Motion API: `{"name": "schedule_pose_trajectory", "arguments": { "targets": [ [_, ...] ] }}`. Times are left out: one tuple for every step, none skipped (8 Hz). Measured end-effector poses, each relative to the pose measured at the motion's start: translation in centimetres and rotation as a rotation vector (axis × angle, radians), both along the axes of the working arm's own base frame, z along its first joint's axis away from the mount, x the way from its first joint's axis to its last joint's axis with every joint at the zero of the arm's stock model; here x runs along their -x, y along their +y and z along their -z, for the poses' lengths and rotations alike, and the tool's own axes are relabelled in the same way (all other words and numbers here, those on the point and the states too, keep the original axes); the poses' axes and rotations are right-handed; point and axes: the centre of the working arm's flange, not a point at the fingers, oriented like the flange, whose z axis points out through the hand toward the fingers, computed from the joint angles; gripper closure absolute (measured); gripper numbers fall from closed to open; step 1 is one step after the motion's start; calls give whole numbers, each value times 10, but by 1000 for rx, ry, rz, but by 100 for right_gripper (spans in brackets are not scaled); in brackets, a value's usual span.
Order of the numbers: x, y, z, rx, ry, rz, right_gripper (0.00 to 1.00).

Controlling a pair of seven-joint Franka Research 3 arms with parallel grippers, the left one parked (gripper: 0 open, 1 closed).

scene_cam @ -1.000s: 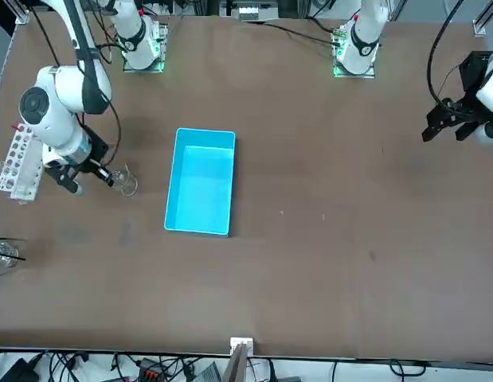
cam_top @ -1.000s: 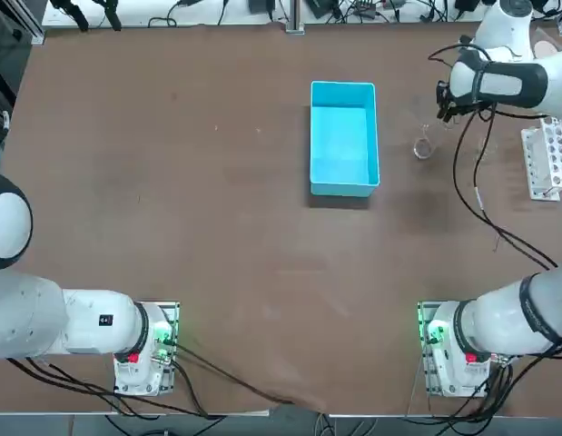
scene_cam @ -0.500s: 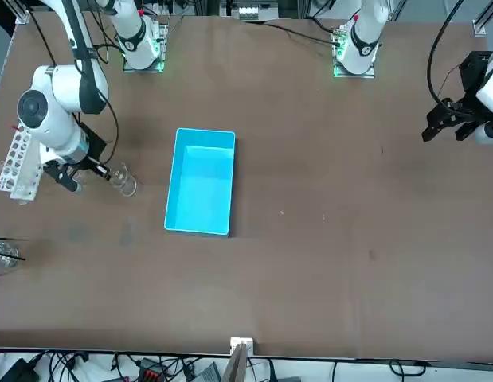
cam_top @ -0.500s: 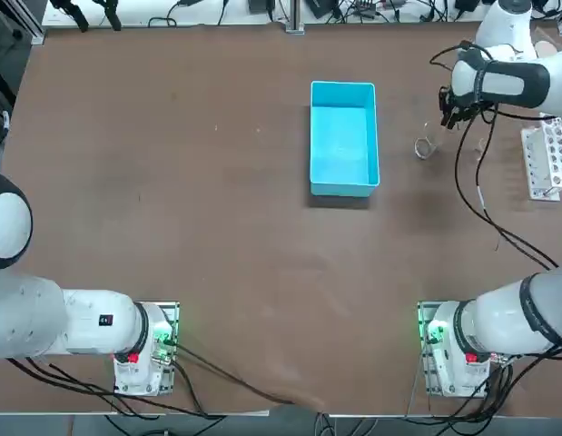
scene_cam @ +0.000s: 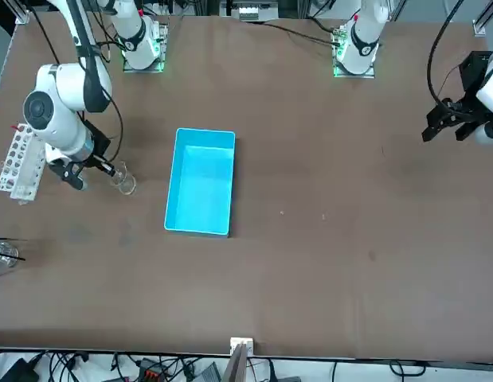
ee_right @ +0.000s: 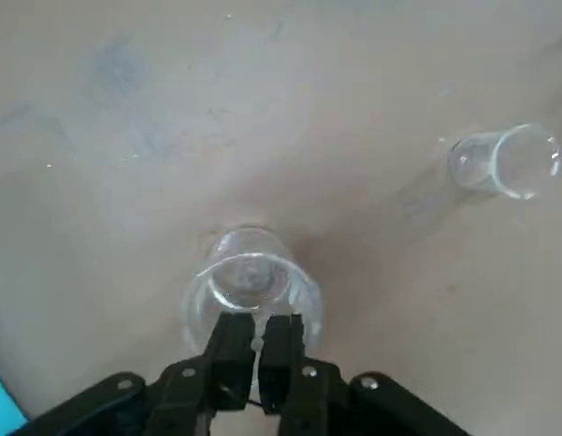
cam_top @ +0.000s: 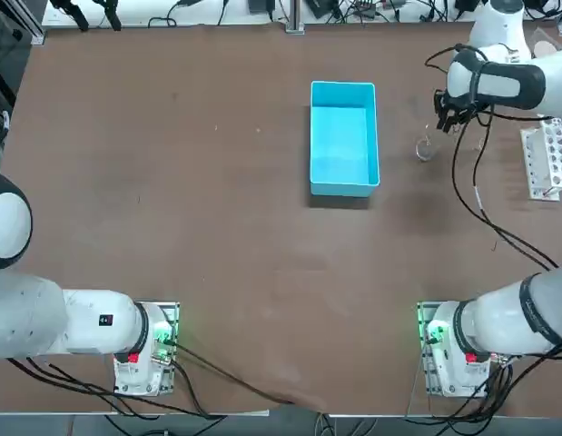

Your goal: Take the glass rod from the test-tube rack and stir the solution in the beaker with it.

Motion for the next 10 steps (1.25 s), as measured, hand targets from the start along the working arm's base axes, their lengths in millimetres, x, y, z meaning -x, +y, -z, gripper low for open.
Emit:
{"name": "schedule_pose_trajectory", "arguments": {
  "targets": [
    [0,15,0,1,-9,18,92],
    [0,22,-1,2,-15,27,92],
    [-3,22,-3,1,-22,35,92],
    [-8,19,-8,0,-36,40,92],
    [-15,17,-15,-1,-54,45,92],
    [-21,15,-24,1,-60,44,92],
    [-24,13,-33,8,-38,34,92],
    [-27,8,-46,16,0,29,92],
    [-31,2,-67,22,30,27,92],
    [-34,-6,-92,25,46,20,92]
  ]
}}
